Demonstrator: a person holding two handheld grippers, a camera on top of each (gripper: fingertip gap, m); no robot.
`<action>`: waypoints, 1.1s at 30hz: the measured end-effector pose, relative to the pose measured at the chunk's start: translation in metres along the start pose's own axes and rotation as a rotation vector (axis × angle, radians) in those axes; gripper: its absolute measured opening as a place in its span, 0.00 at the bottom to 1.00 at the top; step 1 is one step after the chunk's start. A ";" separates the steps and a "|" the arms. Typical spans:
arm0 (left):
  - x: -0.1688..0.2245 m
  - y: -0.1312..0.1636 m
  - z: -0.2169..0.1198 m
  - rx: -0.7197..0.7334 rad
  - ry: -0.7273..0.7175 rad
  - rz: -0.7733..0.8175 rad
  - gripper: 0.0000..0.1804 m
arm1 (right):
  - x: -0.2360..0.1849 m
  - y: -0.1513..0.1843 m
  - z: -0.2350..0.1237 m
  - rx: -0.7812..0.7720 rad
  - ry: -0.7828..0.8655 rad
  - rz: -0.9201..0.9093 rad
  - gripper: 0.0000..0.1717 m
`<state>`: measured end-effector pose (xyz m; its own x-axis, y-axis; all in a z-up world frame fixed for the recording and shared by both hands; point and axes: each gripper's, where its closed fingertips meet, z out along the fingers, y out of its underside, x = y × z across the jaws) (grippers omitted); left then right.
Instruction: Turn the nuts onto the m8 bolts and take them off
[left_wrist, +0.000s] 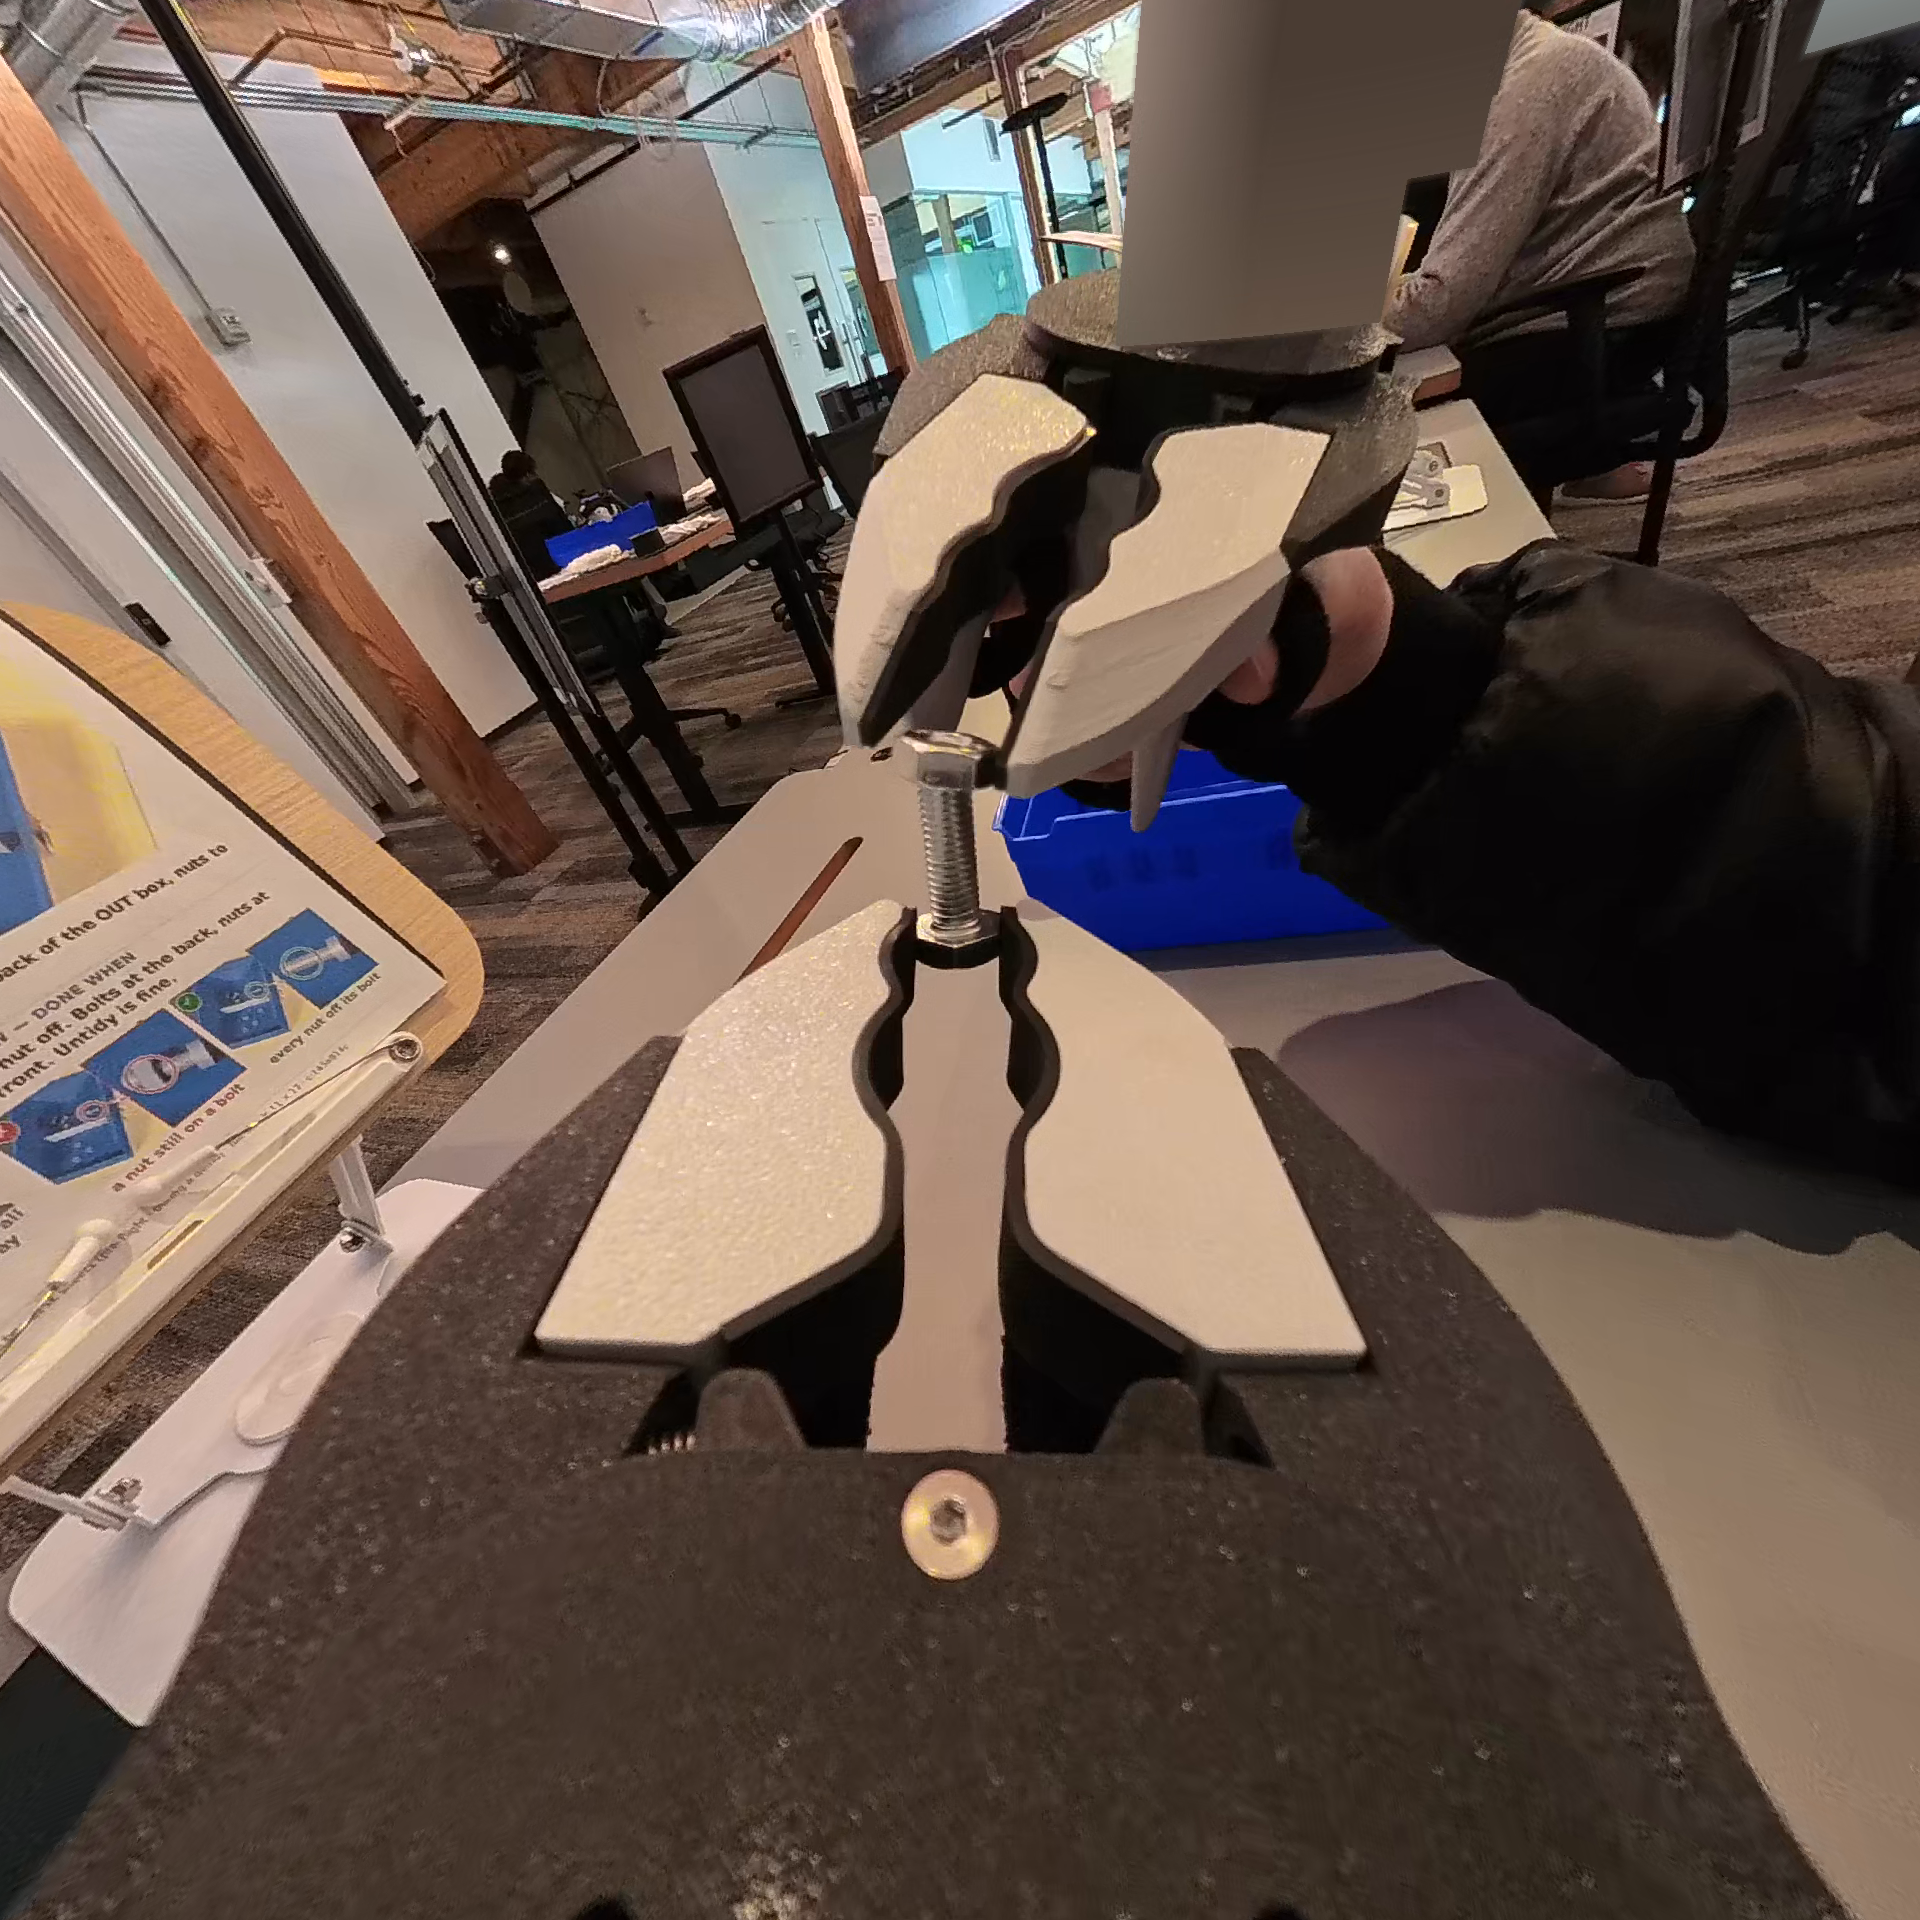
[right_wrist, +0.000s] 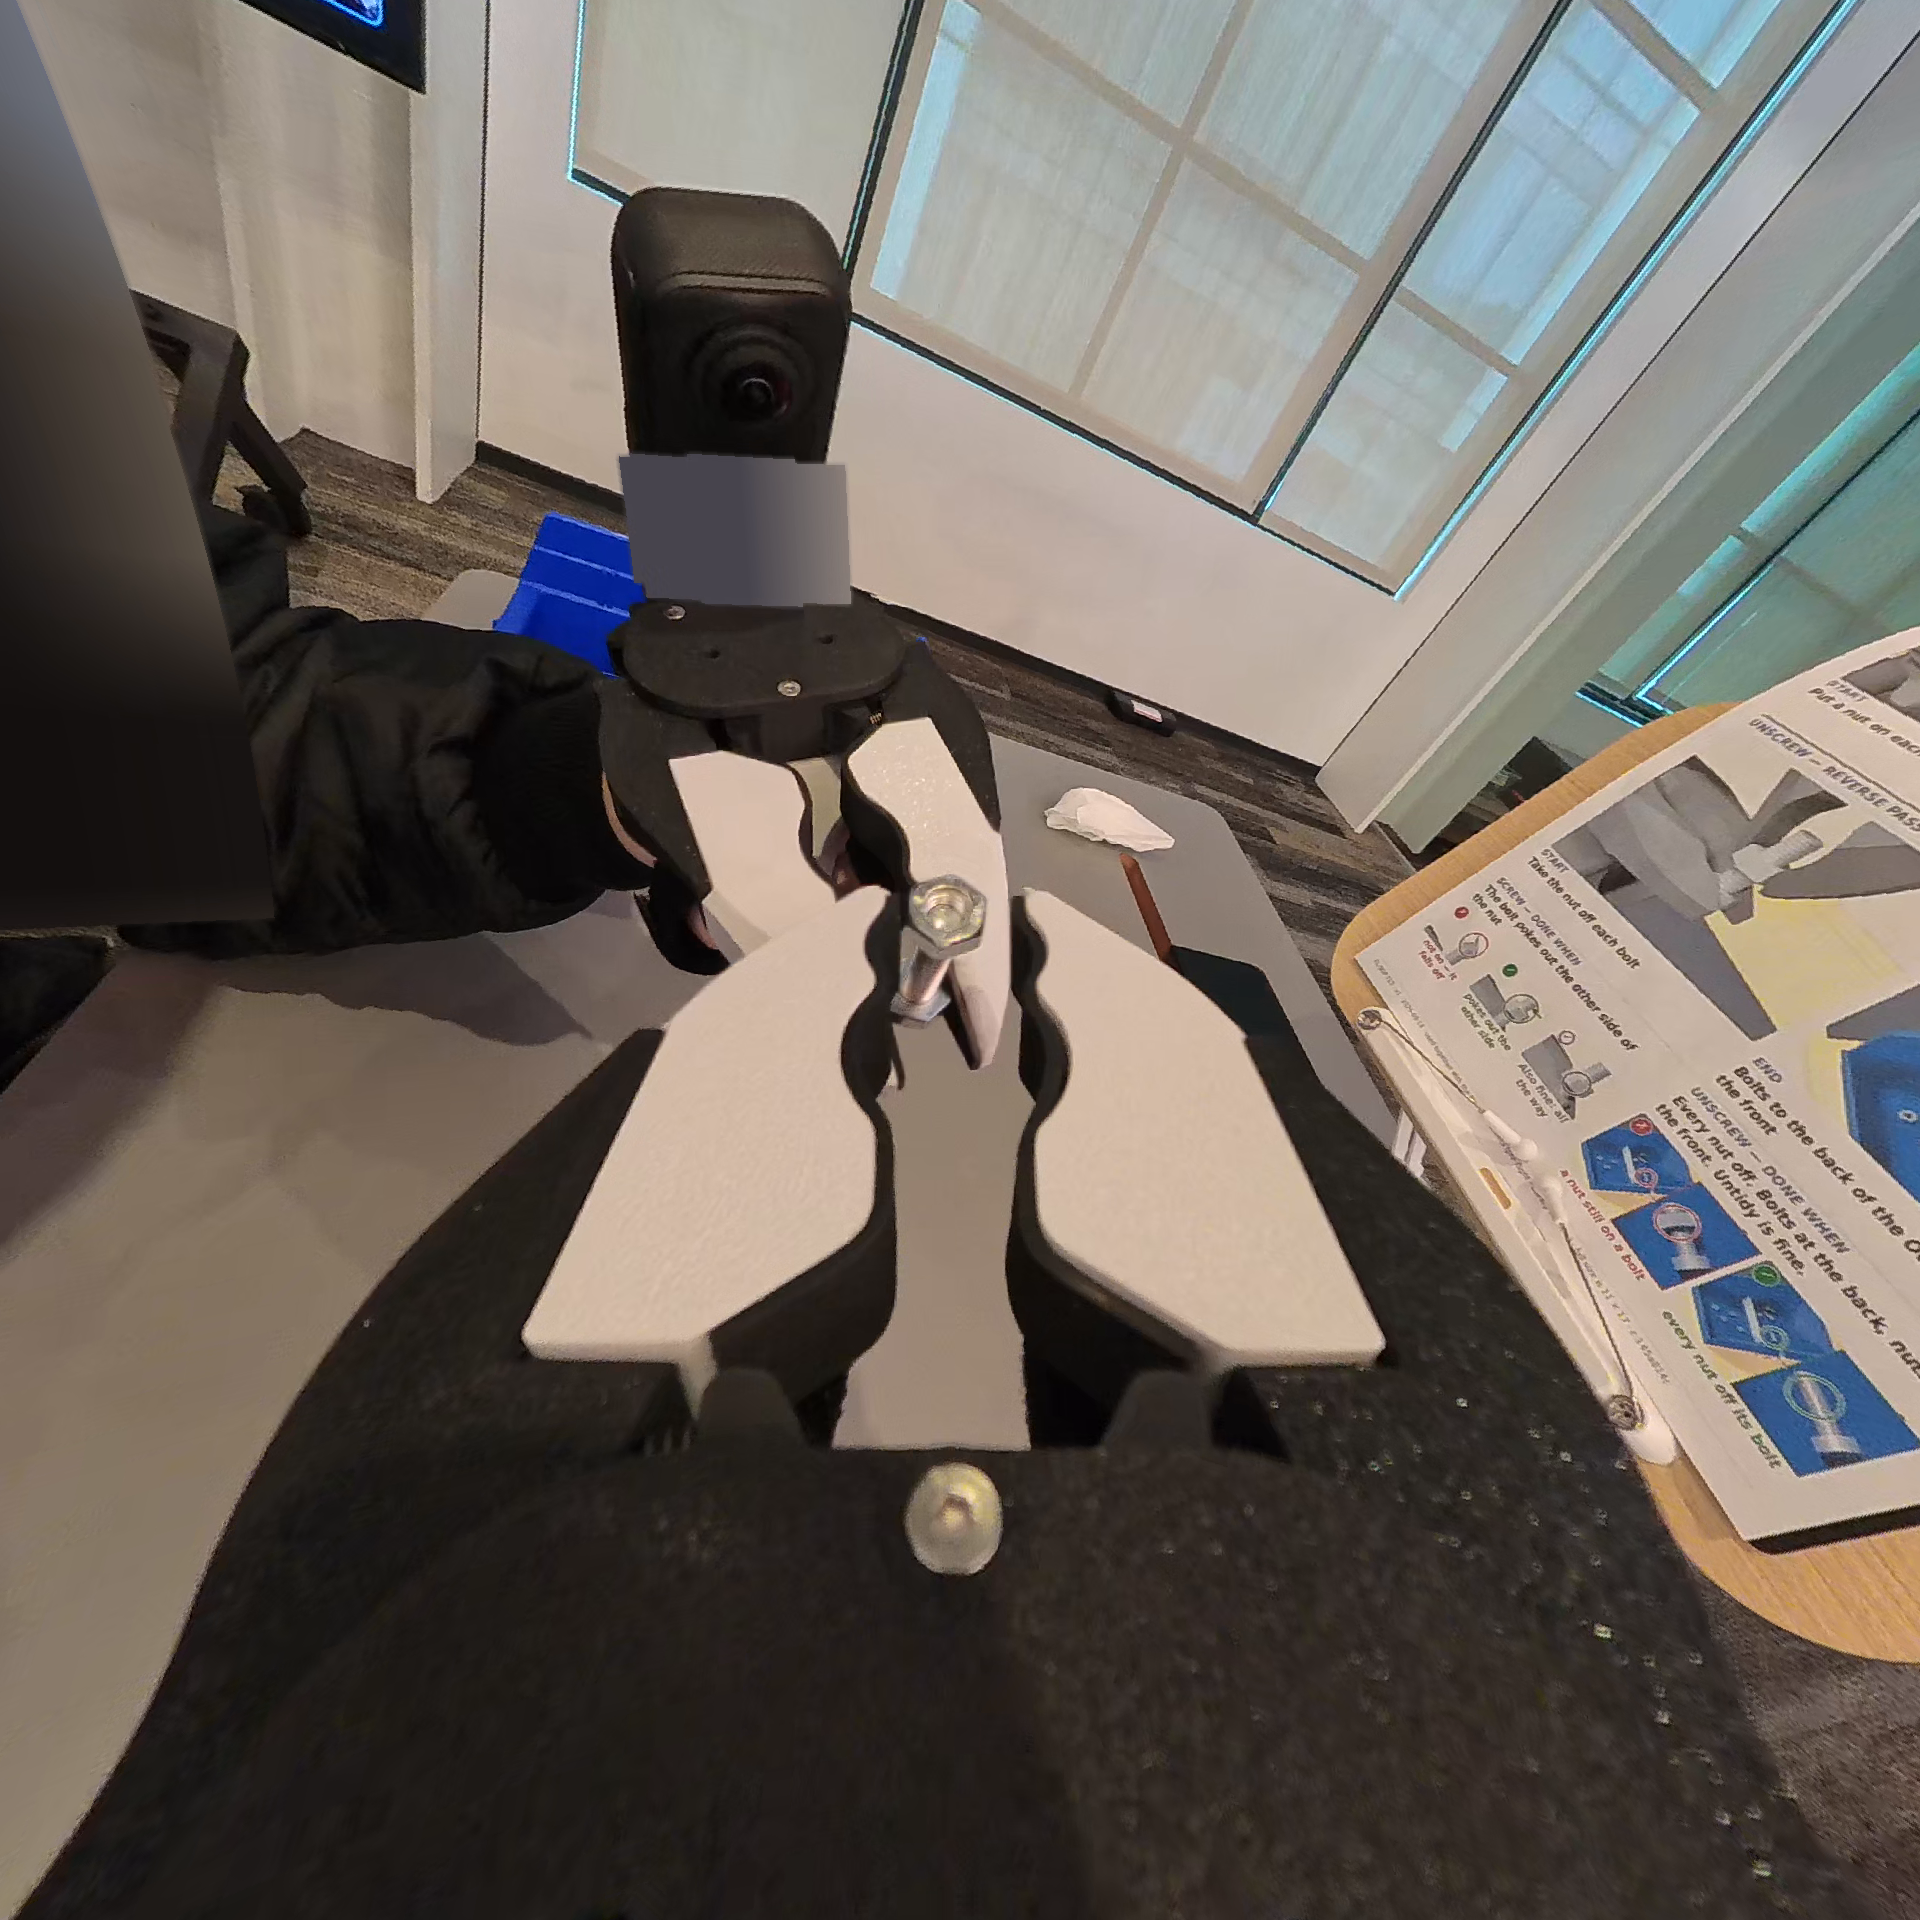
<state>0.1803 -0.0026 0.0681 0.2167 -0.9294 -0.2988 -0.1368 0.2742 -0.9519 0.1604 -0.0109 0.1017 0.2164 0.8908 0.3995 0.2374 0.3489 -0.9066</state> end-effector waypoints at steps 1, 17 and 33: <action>0.000 0.000 0.000 -0.002 -0.003 0.003 0.08 | 0.000 0.000 0.000 -0.001 0.001 -0.006 0.11; 0.003 0.001 0.001 -0.010 0.006 0.025 0.08 | -0.001 -0.008 -0.003 0.045 -0.019 0.045 0.07; 0.000 -0.003 -0.002 0.008 -0.004 0.018 0.08 | 0.001 -0.011 -0.005 0.096 -0.038 0.076 0.12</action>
<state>0.1785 -0.0044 0.0712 0.2186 -0.9232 -0.3162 -0.1330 0.2928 -0.9469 0.1629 -0.0156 0.1122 0.1936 0.9255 0.3255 0.1296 0.3047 -0.9436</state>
